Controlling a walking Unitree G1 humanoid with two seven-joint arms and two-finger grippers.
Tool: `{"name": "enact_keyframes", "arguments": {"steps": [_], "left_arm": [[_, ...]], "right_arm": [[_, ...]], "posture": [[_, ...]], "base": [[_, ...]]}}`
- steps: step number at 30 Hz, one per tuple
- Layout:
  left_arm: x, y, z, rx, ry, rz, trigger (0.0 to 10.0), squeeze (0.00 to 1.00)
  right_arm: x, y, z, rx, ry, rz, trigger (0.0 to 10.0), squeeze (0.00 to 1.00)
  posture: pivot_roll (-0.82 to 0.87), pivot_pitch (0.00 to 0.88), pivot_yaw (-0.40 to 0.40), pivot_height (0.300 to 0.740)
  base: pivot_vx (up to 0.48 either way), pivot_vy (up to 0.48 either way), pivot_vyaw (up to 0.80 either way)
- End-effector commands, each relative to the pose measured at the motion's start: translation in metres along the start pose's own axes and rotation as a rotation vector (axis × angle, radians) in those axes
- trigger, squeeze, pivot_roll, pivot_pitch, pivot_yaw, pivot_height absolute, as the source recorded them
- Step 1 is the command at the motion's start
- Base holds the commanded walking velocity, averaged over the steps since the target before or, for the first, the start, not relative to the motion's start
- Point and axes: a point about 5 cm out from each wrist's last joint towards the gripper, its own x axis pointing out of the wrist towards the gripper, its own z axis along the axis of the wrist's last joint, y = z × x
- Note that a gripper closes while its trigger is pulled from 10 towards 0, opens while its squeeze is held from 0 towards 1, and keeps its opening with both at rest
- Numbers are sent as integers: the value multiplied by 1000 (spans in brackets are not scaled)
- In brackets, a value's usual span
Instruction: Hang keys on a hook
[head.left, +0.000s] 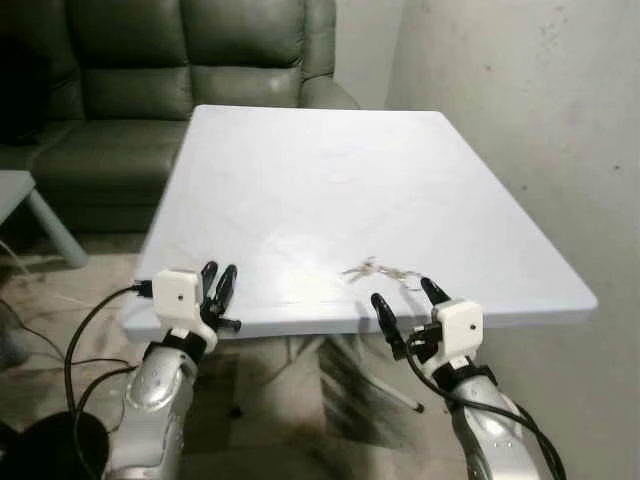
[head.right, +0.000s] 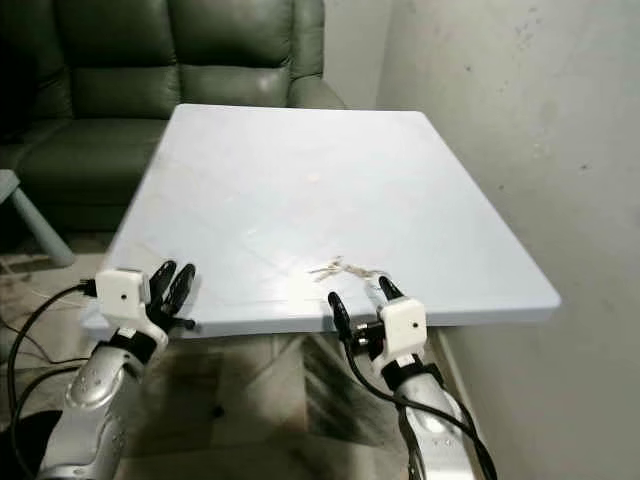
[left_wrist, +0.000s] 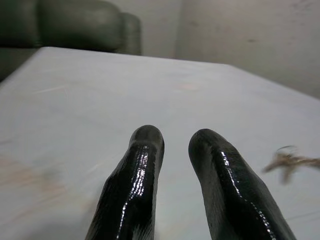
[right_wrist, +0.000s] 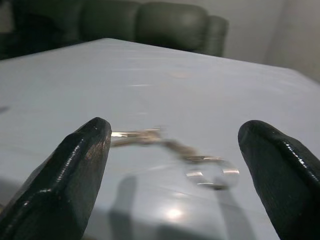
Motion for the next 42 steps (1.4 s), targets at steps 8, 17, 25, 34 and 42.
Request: {"name": "enact_keyframes", "arguments": {"steps": [8,17,25,34,42], "left_arm": [[-2,9,5,45,-11,39,10000,0],[-3,6,5,50,-16,52,10000,0],[-4,6,4,7,-13,59,10000,0],[-8,10,3,-9,3,89,10000,0],[-7,9,4,-21,6,92,10000,0]], "right_arm": [[4,6,4,-9,-15,29,10000,0],[8,4,6,-47,-11,53,10000,0],[13,0,8,-63,10,55,10000,0],[10,5,6,-59,24,63,10000,0],[5,5,5,-56,32,58,10000,0]], "posture": [[-42,0,-41,740],[-37,0,-47,740],[-29,12,-57,740],[-27,36,-64,740],[-36,49,-66,740]], "base": [[139,0,0],[0,0,0],[0,0,0],[0,250,0],[0,480,0]]}}
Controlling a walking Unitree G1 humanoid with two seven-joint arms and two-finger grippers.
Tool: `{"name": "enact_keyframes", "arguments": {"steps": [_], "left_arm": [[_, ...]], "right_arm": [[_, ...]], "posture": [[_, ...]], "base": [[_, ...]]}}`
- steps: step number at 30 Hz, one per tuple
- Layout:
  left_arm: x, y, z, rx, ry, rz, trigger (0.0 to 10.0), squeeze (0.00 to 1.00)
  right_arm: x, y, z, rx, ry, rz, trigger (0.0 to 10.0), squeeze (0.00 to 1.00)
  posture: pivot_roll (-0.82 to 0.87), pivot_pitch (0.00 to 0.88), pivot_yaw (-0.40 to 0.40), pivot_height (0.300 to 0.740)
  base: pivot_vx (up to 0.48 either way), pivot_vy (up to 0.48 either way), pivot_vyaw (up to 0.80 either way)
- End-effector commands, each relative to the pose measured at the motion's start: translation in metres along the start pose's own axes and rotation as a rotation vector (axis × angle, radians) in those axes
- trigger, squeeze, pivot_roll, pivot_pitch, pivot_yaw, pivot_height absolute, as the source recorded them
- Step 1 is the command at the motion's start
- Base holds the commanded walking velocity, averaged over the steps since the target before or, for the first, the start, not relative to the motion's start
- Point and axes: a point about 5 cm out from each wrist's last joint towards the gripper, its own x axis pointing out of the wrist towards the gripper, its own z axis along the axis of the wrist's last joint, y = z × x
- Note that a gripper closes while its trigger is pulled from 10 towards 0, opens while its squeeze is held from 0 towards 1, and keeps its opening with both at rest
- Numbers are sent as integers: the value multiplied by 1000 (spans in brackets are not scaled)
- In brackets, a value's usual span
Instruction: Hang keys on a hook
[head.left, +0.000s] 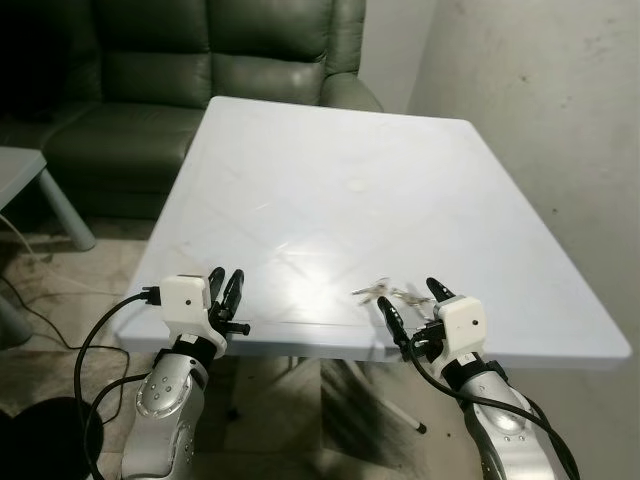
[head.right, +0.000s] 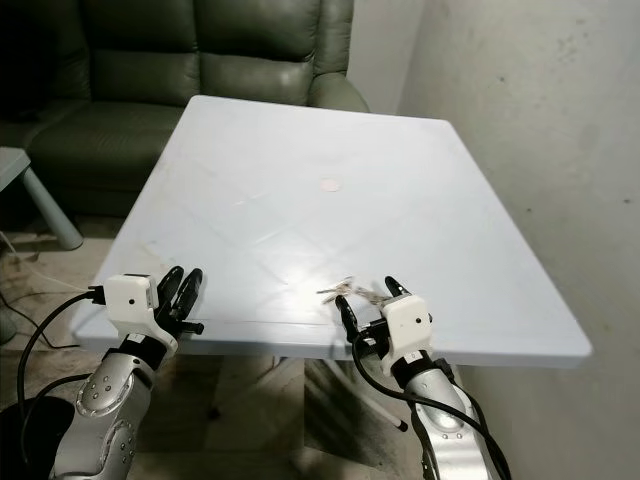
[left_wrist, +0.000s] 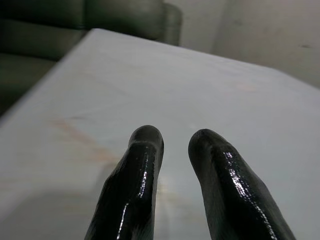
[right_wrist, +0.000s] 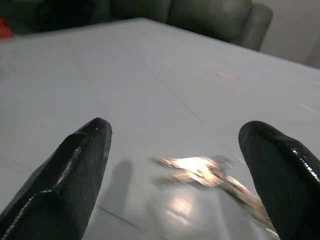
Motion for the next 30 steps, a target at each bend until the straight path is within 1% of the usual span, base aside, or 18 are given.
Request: {"name": "enact_keyframes", "arguments": {"steps": [1,6,12,18,27,30], "left_arm": [[2,-5,4,-3,-11,-16,10000,0],[3,-5,4,-6,-10,-13,10000,0],[3,-5,4,16,-11,-8,10000,0],[2,-8,5,9,-15,-17,10000,0],[3,-6,5,-2,-12,-20,10000,0],[3,-6,6,-2,-13,-23,10000,0]], "right_arm": [[-5,-8,1,-18,5,-28,10000,0],[-6,-9,1,-19,9,-30,10000,0],[-7,-9,1,-20,13,-31,10000,0],[-7,-9,2,-18,15,-30,10000,0],[-5,-8,2,-17,13,-23,10000,0],[-5,-7,2,-15,13,-22,10000,0]], "posture": [[-36,49,-66,740],[-40,50,-69,740],[-40,52,-72,740],[-38,51,-75,740],[-33,49,-76,740],[-30,47,-75,740]], "base": [[0,480,0],[0,480,0],[0,0,0],[0,0,0],[0,0,0],[310,0,0]]}}
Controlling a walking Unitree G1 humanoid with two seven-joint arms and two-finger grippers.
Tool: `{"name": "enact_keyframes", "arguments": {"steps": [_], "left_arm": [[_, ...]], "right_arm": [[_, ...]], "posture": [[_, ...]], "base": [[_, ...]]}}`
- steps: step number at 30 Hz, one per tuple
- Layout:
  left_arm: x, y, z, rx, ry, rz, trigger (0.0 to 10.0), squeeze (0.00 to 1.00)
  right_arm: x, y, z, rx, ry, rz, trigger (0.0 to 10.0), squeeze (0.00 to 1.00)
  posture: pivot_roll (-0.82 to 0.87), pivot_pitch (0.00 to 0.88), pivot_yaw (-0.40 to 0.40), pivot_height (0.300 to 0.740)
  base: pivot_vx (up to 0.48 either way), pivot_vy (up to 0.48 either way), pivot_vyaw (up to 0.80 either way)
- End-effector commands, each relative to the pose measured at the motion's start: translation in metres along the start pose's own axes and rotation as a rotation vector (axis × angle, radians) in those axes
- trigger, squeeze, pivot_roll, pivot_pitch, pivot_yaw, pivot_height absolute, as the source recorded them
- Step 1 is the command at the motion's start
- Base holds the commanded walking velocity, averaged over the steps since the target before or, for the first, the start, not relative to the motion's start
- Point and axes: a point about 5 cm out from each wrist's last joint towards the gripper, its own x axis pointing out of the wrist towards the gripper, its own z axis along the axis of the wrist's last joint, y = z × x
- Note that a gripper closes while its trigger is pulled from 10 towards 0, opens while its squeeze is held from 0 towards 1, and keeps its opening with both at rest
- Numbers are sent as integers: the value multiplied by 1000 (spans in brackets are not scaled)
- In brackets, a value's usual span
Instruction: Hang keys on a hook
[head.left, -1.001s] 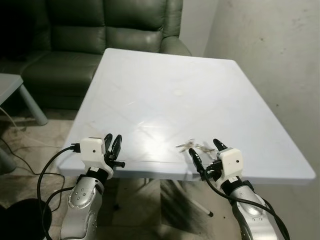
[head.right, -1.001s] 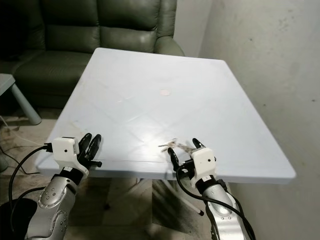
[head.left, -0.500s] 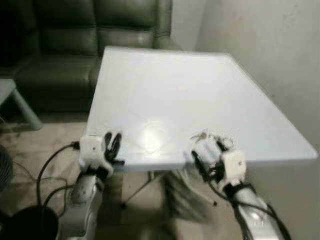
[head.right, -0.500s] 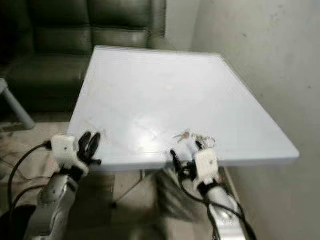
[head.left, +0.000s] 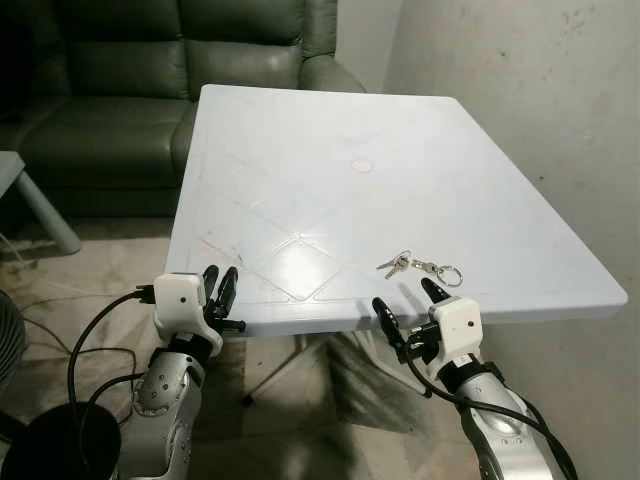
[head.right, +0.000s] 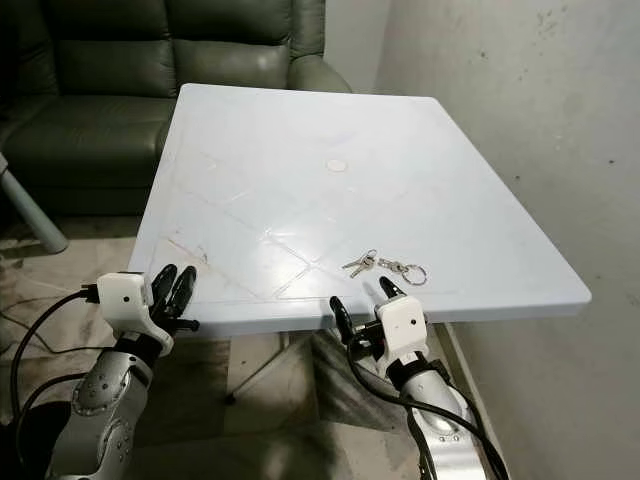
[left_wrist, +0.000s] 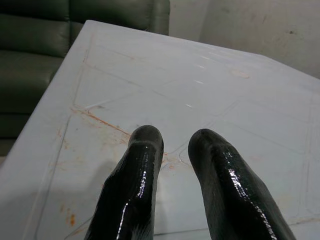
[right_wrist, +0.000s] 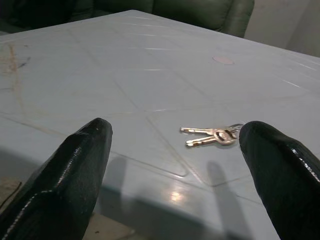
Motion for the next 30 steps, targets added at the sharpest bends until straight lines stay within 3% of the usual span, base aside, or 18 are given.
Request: {"name": "enact_keyframes", "arguments": {"steps": [1,18,30], "left_arm": [[1,-2,3,5,-5,-14,10000,0],[4,-3,4,16,0,-24,10000,0],[4,-12,5,61,-21,-60,10000,0]], "right_arm": [[1,-2,2,3,-3,-8,10000,0],[1,-1,0,7,2,-9,10000,0],[1,-1,-1,10,12,1,10000,0]], "posture": [[-29,50,-73,740],[-31,45,-67,740],[-30,42,-74,740]], "base": [[326,0,0],[326,0,0],[0,0,0]]}}
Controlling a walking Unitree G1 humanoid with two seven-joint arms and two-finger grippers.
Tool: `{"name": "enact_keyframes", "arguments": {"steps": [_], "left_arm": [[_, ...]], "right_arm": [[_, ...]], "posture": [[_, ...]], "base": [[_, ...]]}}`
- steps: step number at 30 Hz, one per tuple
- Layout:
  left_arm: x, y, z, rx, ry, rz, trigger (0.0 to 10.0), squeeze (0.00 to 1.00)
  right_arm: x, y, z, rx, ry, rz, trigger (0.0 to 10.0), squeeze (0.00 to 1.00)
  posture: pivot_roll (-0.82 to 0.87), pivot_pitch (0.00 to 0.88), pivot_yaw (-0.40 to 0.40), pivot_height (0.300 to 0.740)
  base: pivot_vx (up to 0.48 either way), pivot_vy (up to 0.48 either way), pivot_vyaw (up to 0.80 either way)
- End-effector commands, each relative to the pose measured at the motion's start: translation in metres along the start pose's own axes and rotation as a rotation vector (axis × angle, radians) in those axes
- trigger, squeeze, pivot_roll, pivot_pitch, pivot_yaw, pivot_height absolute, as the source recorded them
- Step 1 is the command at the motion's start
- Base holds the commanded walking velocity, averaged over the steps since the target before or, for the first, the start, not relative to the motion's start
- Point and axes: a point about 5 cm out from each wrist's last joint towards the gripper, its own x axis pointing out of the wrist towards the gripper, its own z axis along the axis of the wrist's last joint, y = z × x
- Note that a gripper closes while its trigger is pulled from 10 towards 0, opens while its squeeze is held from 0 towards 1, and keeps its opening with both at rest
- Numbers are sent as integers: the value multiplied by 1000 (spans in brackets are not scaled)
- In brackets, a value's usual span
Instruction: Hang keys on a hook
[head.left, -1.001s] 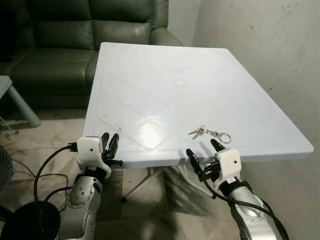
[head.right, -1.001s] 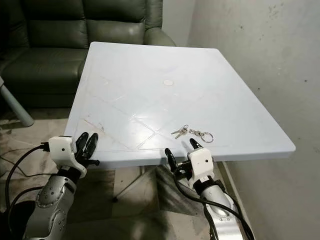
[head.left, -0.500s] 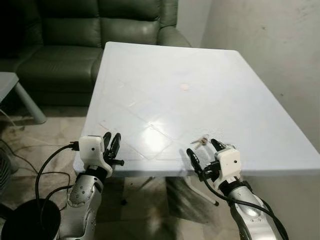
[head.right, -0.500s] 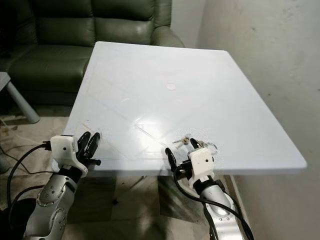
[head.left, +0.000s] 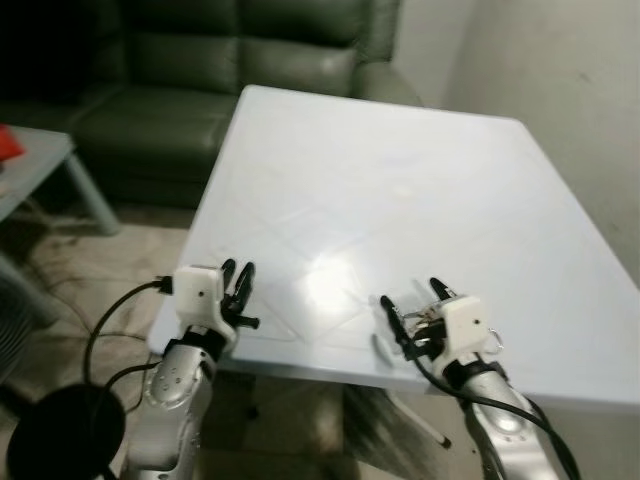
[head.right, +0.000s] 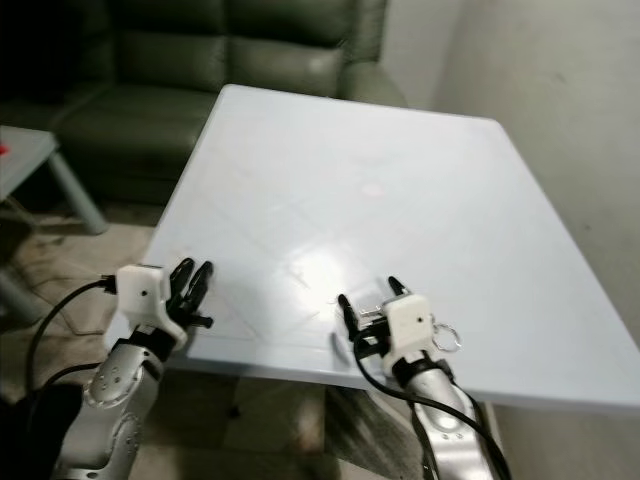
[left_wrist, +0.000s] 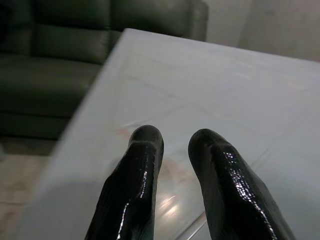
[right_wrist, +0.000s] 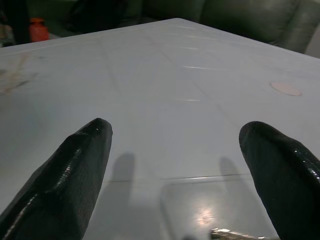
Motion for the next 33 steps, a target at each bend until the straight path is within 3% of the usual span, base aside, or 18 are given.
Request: {"name": "enact_keyframes", "arguments": {"steps": [1,10,20,33], "left_arm": [[2,-6,3,14,-16,-27,10000,0],[-2,-19,1,64,-20,-122,10000,0],[-4,-23,0,74,-23,-148,10000,0],[-12,-60,0,163,-23,-396,10000,0]], "right_arm": [[-4,-4,-2,2,18,-4,10000,0],[2,-3,0,12,39,4,10000,0],[6,-1,2,42,50,-10,10000,0],[25,-4,6,141,130,-241,10000,0]], "posture": [[-29,39,-76,740],[-23,38,-86,740],[-21,32,-89,740],[-16,43,-84,740]], "base": [[0,0,0],[0,0,0],[0,0,0],[0,0,0]]}}
